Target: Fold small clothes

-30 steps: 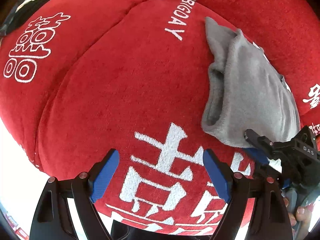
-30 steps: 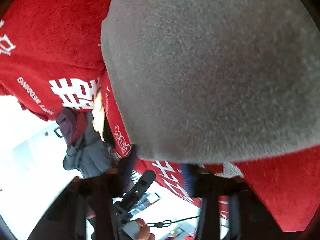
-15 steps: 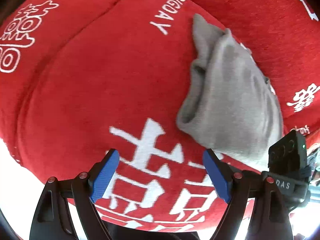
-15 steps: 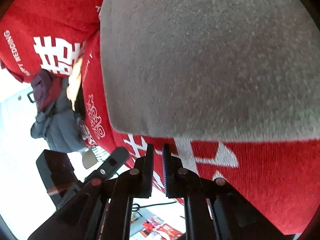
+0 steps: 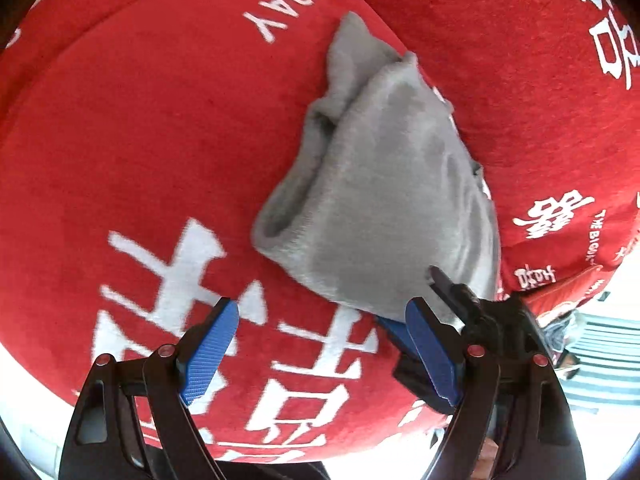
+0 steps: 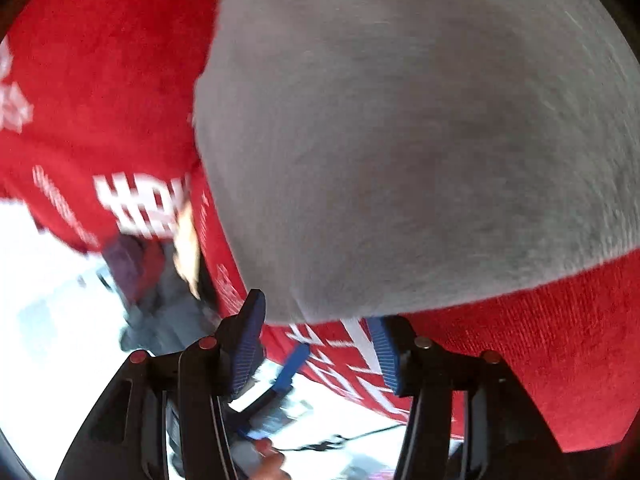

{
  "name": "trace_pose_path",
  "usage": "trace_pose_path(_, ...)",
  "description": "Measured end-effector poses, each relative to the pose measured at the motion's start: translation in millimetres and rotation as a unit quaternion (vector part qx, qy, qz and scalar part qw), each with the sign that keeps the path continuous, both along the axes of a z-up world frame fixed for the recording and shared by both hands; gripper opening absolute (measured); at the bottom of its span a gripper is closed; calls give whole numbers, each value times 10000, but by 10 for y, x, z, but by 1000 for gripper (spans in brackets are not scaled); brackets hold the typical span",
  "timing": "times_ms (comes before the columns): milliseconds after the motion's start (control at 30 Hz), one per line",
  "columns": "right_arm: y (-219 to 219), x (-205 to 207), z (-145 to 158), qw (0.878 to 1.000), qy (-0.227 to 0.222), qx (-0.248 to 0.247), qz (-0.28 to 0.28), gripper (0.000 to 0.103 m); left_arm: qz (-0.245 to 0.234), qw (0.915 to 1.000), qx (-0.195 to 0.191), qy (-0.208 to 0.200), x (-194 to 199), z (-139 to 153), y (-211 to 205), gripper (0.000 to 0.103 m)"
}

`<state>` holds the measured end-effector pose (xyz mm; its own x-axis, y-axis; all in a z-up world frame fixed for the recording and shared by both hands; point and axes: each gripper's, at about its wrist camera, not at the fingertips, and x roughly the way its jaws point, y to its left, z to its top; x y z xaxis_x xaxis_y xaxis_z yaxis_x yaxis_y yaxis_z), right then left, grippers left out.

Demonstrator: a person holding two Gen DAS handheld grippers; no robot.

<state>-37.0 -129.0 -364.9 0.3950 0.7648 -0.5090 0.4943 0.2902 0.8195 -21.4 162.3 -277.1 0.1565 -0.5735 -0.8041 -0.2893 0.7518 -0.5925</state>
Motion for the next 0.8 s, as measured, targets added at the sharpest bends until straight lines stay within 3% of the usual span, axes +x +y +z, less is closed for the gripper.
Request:
trace_pose_path(33,-30,-28,-44,9996,66,178,-200,53,6,10000,-77,10,-1,-8,-10,86)
trace_pose_path(67,-55,-63,-95,9983,145,345,-440,42,27,9999,-157,24,5,-18,-28,86)
trace_pose_path(100,-74,-87,-128,9973,215,395,-580,22,62,9996,-260,42,15,-30,-44,86)
trace_pose_path(167,-106,-103,-154,9963,202,457,-701,11,190,9983,-546,63,44,-50,-90,86)
trace_pose_path(400,-194,40,220,9964,-609,479,-348,10,762,9911,-1080,-150,226,-80,-257,86)
trace_pose_path(600,-185,138,410,9963,-840,188,76,10,1348,9878,-708,-334,408,-91,-231,85)
trace_pose_path(667,-168,130,389,9964,-810,106,213,10,1459,9874,-460,-401,448,-77,-202,74)
trace_pose_path(733,-133,114,360,9965,-753,56,345,10,1349,9895,-242,-460,515,-67,-201,30)
trace_pose_path(800,-106,82,341,9962,-656,-44,564,10,1207,9909,-34,-588,549,-31,-212,9)
